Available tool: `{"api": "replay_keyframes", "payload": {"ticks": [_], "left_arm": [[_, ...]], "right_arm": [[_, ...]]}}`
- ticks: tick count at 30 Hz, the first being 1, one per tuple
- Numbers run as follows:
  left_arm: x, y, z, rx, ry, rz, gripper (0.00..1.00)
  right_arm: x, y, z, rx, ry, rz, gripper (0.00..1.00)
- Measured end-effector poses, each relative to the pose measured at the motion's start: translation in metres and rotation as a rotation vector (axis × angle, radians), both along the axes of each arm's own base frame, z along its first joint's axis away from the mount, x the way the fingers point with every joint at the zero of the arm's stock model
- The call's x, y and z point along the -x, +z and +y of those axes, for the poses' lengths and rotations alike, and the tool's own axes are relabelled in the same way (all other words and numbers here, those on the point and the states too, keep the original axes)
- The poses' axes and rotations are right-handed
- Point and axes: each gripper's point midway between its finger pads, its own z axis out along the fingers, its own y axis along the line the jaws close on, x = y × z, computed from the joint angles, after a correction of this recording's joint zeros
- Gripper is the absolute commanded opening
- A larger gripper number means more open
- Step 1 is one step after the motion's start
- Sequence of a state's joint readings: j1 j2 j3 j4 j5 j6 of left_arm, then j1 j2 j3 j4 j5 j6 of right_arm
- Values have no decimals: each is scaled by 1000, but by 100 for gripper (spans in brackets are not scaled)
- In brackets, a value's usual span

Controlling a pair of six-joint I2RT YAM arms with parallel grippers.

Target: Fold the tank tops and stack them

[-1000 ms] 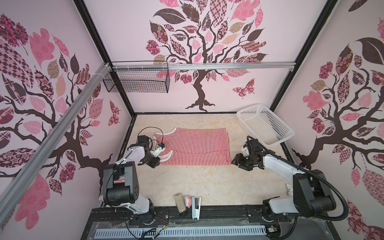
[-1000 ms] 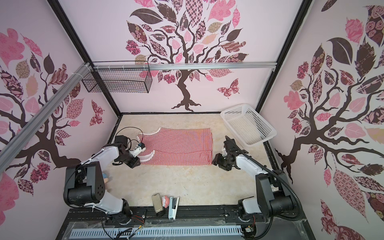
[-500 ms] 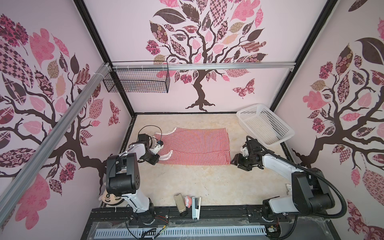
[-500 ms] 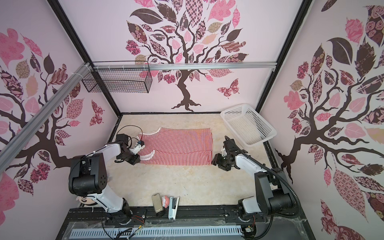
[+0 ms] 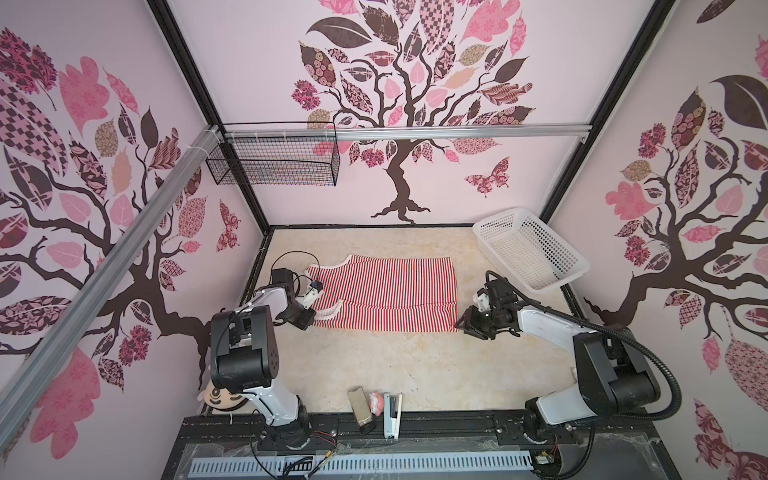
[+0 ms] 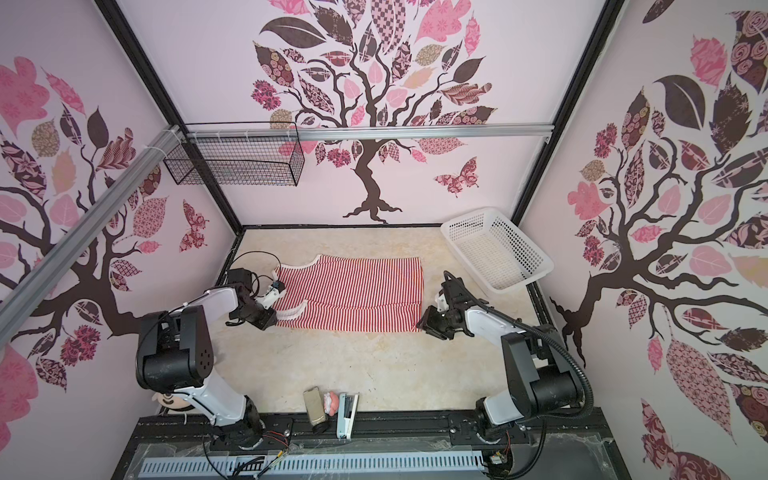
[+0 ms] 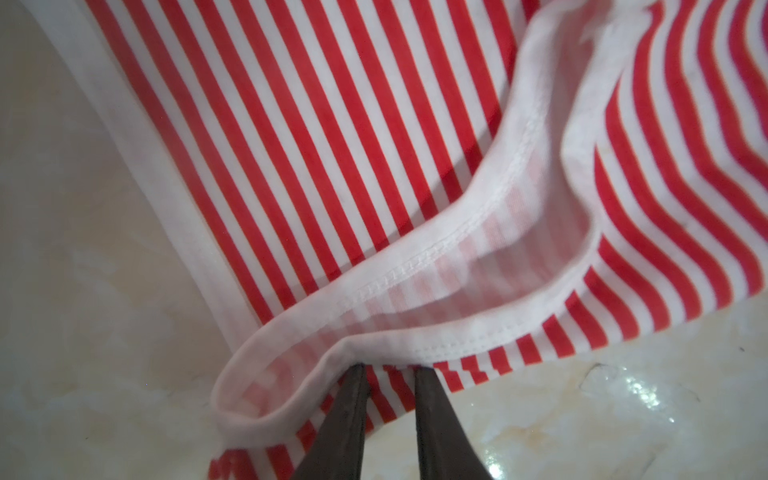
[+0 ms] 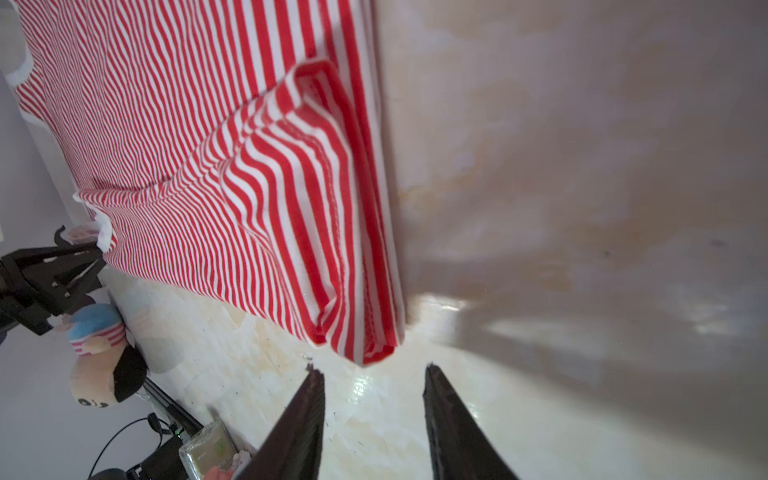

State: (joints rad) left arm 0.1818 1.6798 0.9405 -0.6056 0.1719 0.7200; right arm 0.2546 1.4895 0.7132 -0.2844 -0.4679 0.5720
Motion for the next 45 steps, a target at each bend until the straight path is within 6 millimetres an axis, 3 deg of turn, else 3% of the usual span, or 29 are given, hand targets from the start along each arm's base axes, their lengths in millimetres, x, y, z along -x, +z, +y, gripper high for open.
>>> {"api": "replay_keyframes", "payload": {"ticks": [5, 10, 12, 33, 34, 36, 38, 40, 45], "left_arm": [[1, 0, 0, 0, -3, -9, 25], [4, 0, 0, -2, -7, -15, 24], [6, 0, -1, -3, -10, -14, 24], [38, 1, -1, -25, -25, 66, 22], [41, 1, -1, -26, -27, 71, 22], [46, 2, -2, -27, -29, 82, 22], [51, 4, -2, -28, -31, 88, 22], [56, 8, -3, -30, -32, 89, 22], [62, 32, -5, -33, -33, 53, 23]], "right_arm": [[2, -11, 8, 3, 19, 24, 32], [1, -15, 6, 13, 11, 30, 5], [0, -15, 5, 23, 7, 26, 0], [18, -4, -22, 164, 25, -13, 0], [22, -4, -23, 167, 25, -9, 4], [29, -4, -25, 169, 22, -4, 31], [35, -4, -28, 175, 15, 7, 47], [40, -3, -31, 185, 11, 11, 54], [40, 9, -36, 201, -8, -14, 56]]}}
